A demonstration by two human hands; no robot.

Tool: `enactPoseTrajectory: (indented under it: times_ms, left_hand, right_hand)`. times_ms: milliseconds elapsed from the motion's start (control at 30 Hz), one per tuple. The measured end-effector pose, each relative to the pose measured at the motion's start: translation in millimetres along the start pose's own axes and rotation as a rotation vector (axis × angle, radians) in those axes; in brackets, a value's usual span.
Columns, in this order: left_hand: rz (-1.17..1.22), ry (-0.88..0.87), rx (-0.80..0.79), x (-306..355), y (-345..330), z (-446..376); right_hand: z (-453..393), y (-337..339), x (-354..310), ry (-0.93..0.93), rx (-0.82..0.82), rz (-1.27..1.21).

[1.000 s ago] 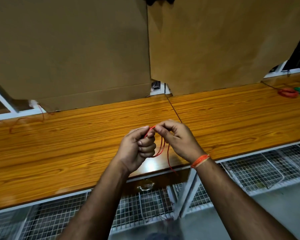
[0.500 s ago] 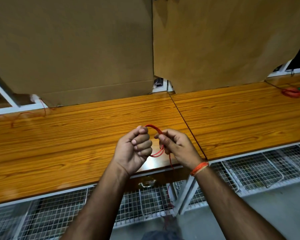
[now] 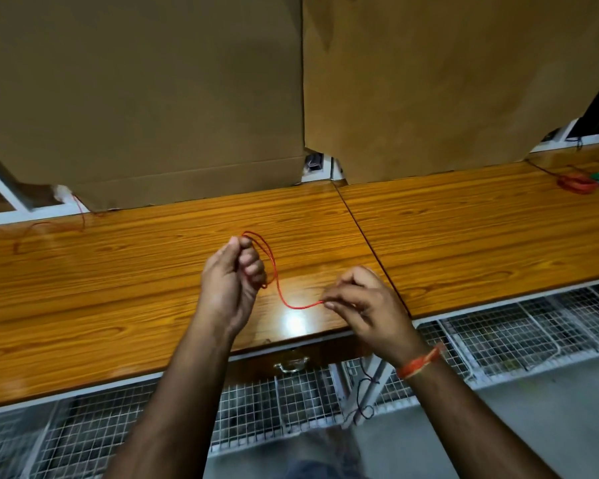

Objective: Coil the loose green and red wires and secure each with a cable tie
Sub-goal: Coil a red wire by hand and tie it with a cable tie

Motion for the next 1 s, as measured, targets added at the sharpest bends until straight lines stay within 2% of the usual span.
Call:
enactPoseTrajectory:
  times_ms: [133, 233, 400, 500, 567, 667, 733, 867, 1000]
  left_hand:
    - [-0.425, -0.079, -0.203, -12, -13, 14]
    - [-0.489, -0.047, -0.320, -17, -18, 19]
    - [-0.349, 0.072, -0.361, -17, -19, 24]
    - [-0.187, 0.120, -0.385, -13, -20, 25]
    - [-0.101, 0.132, -0.387, -11, -19, 25]
    - [-0.026, 0.168, -0.366, -11, -17, 24]
    - [-0.026, 0.209, -0.365, -12, -17, 26]
    - [-0.017, 0.292, -0.391, -13, -14, 31]
    - [0.076, 0.395, -0.415, -16, -9, 29]
  right_hand:
    - [-23, 6, -37, 0.203, 0.078, 0.025]
    - [-40, 8, -50, 0.231, 0.116, 0.006]
    - [-55, 6, -57, 0.176, 0.106, -0.094]
    - [-53, 0, -51, 0.053, 0.114, -0.180]
    - [-52, -7, -42, -0.074, 0.032, -0.230]
    - [-45, -19, -30, -0.208, -0.169, -0.455]
    - [-41, -23, -26, -0.254, -0.165, -0.548]
    - [-37, -23, -24, -0.251, -0.133, -0.526]
    - [-37, -19, -19, -0.190, -0.105, -0.309]
Point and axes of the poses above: each hand's wrist, its own z-axis away from the middle knuckle, its own y-axis out of the back of the hand, x = y × z, the point moved 1 cm from there along -z, towards the middle knuckle, and after that the axes turned 14 degrees about -y, right-handed, at the moved point
